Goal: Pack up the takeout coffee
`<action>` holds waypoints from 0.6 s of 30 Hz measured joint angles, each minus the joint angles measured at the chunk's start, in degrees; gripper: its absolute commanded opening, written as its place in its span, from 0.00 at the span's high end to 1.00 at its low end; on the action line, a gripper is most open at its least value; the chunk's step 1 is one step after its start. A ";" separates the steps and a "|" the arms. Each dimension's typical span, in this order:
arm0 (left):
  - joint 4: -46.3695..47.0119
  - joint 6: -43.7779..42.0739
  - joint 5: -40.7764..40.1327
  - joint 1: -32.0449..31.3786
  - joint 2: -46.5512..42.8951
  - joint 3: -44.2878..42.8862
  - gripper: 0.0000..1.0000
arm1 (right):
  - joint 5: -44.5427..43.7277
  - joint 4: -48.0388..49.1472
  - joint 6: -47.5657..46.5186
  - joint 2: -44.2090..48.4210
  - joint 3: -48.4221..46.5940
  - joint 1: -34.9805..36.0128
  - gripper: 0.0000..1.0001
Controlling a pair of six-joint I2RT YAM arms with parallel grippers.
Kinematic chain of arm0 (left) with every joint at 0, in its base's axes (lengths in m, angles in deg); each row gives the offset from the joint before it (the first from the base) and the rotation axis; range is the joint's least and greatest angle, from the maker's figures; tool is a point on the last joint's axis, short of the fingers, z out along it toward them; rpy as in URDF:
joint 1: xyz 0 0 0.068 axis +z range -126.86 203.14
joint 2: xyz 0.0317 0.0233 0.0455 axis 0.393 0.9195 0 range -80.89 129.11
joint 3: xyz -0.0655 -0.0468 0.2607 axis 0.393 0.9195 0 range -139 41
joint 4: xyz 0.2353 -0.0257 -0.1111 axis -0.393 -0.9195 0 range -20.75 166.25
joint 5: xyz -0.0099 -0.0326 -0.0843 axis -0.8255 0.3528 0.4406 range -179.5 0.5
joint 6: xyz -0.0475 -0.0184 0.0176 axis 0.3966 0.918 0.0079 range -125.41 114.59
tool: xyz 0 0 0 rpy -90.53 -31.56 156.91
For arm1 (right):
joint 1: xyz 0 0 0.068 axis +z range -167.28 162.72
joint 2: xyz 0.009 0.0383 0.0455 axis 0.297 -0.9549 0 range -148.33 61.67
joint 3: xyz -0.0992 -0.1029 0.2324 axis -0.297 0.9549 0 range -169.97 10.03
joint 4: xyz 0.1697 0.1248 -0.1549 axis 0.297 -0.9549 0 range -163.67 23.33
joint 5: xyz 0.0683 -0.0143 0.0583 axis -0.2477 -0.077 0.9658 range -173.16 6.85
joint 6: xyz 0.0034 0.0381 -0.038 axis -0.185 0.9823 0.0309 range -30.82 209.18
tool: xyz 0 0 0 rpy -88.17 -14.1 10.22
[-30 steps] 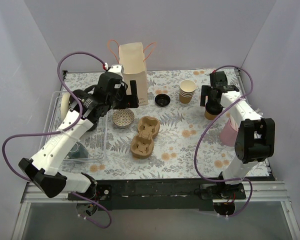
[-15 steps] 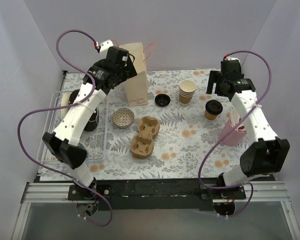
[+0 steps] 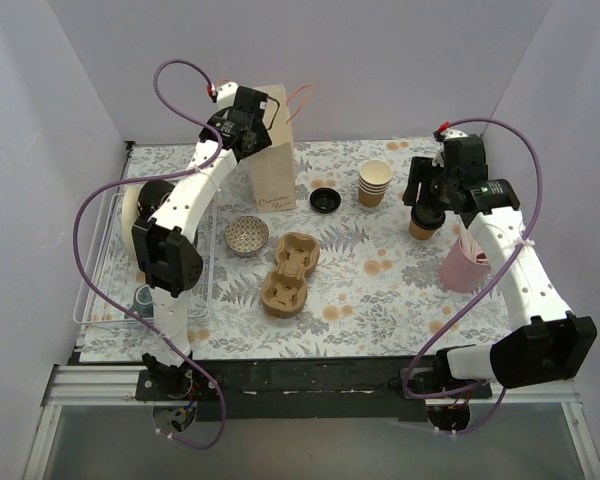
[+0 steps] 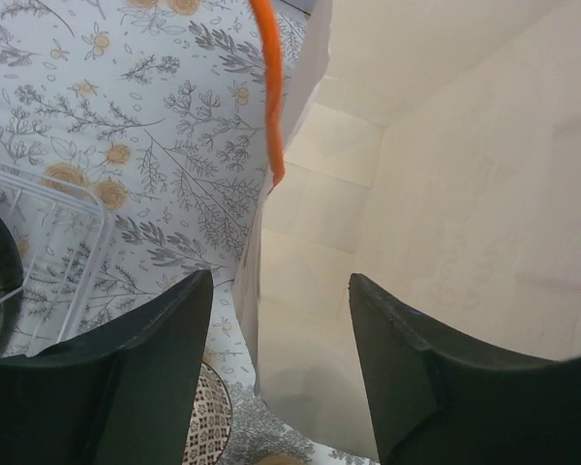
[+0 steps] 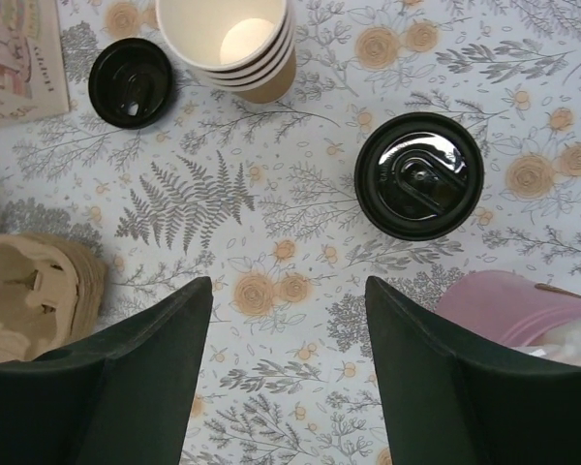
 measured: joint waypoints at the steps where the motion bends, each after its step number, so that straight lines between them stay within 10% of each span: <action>1: 0.22 -0.46 0.07 -0.09 0.15 0.00 0.56 | 0.20 0.00 -0.09 0.02 0.00 0.33 0.33; 18: 8.79 -8.46 5.60 -0.26 0.26 -4.24 1.00 | -0.31 -2.05 -2.86 -0.68 -4.28 6.19 0.37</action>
